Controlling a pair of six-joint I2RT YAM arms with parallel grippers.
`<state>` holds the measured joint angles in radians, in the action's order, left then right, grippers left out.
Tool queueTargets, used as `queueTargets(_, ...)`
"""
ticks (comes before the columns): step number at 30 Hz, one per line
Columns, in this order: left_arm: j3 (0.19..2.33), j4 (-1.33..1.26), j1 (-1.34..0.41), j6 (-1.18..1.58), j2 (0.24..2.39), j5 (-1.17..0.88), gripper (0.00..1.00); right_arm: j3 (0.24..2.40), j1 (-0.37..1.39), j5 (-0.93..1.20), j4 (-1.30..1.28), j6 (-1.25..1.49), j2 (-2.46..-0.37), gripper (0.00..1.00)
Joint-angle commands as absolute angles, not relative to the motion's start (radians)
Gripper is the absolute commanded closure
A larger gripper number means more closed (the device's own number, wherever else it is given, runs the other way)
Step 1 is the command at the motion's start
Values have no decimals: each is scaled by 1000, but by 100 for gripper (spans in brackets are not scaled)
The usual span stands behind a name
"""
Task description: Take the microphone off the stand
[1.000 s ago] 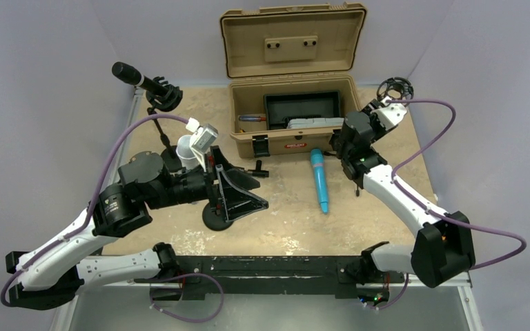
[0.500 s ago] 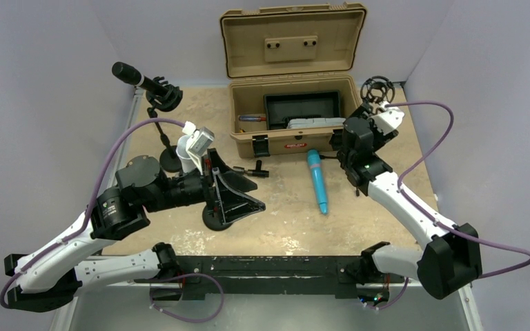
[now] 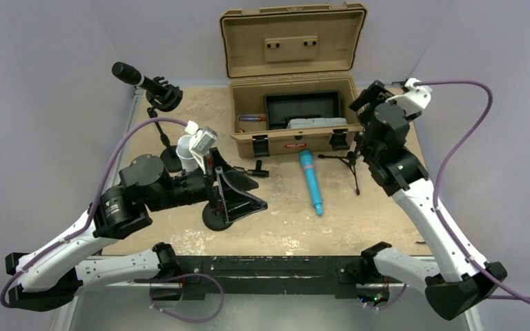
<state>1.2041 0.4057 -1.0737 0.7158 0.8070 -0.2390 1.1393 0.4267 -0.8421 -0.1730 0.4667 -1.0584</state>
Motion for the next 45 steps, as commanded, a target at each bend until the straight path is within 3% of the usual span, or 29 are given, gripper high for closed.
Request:
queueTargets(1, 1252, 380, -1069, 675, 812, -232, 14, 1217, 429, -718, -147, 372, -1022, 23)
queueTargets(9, 1549, 598, -1069, 528, 938, -267, 10, 1150, 431, -69, 82, 255, -956, 20)
queueTargets(13, 1680, 702, -1069, 439, 991, -241, 10, 1108, 446, 208, 160, 313, -997, 4)
queueTargets(15, 1735, 761, -1069, 398, 1007, -197, 10, 1079, 505, 282, 201, 338, -1030, 2)
queueTargets(19, 1796, 864, -1070, 333, 999, -66, 9, 1027, 755, 187, 282, 309, -1064, 1)
queueTargets(23, 1823, 957, -1069, 293, 956, 105, 9, 952, 844, 233, 397, 294, -1091, 1)
queueTargets(31, 1752, 1088, -1069, 359, 820, 505, 10, 869, 899, 304, 598, 279, -1137, 1)
queueTargets(40, 1641, 1075, -1069, 362, 843, 729, 12, 870, 899, 275, 578, 246, -1168, 2)
queueTargets(45, 1601, 975, -1069, 340, 879, 718, 13, 828, 899, 239, 570, 244, -1119, 2)
